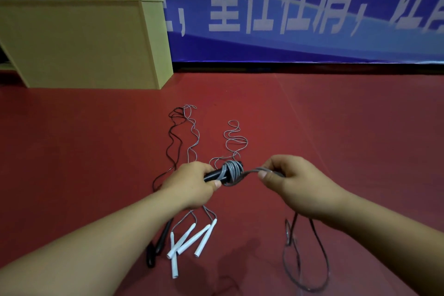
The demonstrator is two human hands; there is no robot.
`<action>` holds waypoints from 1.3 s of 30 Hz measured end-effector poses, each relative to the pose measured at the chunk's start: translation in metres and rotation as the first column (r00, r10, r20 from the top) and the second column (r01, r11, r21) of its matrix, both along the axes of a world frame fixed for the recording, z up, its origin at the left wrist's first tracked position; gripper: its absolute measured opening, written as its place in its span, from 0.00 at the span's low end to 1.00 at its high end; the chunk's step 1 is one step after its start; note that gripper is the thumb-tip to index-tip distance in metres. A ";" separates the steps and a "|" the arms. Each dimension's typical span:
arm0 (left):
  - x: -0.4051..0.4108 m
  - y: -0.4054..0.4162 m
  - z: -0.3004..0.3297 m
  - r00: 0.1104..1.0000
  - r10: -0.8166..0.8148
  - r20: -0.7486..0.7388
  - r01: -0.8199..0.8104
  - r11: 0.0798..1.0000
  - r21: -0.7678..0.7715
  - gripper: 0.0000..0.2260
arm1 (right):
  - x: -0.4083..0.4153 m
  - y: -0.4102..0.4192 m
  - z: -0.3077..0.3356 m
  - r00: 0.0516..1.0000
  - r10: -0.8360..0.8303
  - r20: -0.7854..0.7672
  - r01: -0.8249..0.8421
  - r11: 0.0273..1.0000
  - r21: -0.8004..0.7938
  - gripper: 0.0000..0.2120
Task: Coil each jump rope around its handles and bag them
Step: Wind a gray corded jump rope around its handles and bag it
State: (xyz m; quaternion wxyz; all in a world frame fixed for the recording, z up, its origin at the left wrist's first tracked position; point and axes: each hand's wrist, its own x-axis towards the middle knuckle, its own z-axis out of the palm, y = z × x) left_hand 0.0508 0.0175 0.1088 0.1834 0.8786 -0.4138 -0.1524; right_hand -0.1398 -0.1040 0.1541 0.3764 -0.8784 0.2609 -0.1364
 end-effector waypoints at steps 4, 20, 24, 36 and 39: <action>-0.019 -0.001 0.008 0.979 -0.195 0.066 0.186 0.975 0.123 0.07 | 0.000 -0.008 -0.003 0.994 -0.090 0.057 0.093 0.994 -0.065 0.10; -0.057 0.007 0.036 0.816 -0.564 0.125 0.563 0.825 0.046 0.07 | -0.003 -0.040 -0.026 0.996 -0.086 0.015 0.087 0.985 -0.146 0.07; -0.055 0.013 0.035 0.757 -0.604 -0.248 0.564 0.796 -0.219 0.05 | -0.009 -0.040 -0.021 0.997 0.017 0.079 -0.029 0.988 0.152 0.08; -0.050 0.009 0.039 0.696 -0.423 -0.580 0.112 0.862 -0.494 0.07 | 0.004 -0.023 -0.021 0.993 0.073 -0.092 -0.048 0.967 0.250 0.16; -0.048 0.005 0.039 0.682 -0.359 -0.637 -0.046 0.848 -0.527 0.08 | 0.008 -0.017 -0.022 0.999 0.031 -0.034 -0.015 0.916 0.400 0.19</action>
